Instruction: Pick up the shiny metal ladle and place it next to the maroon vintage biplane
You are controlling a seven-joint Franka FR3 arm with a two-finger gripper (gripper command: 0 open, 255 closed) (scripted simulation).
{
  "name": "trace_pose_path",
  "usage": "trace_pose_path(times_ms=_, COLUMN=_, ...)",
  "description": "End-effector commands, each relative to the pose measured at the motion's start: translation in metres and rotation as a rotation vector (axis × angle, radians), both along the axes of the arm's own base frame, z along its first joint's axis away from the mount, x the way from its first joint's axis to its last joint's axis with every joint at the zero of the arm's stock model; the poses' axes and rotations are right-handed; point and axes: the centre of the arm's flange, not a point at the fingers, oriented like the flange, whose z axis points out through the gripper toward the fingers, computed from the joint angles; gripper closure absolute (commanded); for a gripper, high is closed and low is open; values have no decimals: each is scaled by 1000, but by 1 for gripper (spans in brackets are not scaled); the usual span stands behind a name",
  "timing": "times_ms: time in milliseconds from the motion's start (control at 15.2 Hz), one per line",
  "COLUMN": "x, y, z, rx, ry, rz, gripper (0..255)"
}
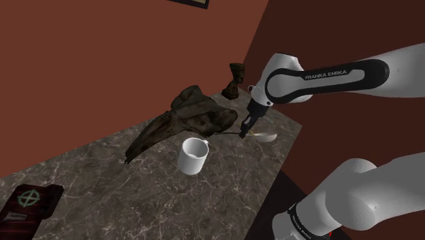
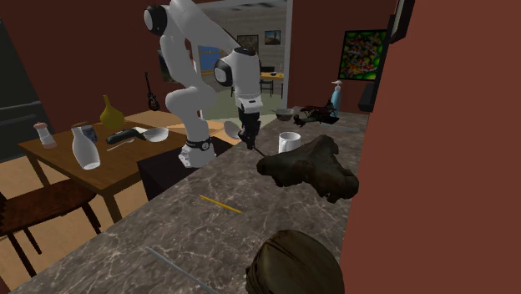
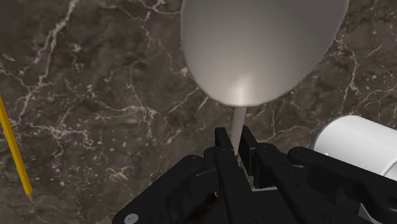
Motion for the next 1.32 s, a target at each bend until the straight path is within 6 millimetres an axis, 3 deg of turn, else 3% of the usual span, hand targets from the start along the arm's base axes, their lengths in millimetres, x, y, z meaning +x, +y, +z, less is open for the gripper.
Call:
trace_pose_path(times_ms=0, x=-1, y=0, z=10, rx=0, ry=-1, rz=0, gripper=255)
trace_pose_path(times_ms=1254, x=-1, y=0, z=110, rx=0, ry=-1, rz=0, gripper=255)
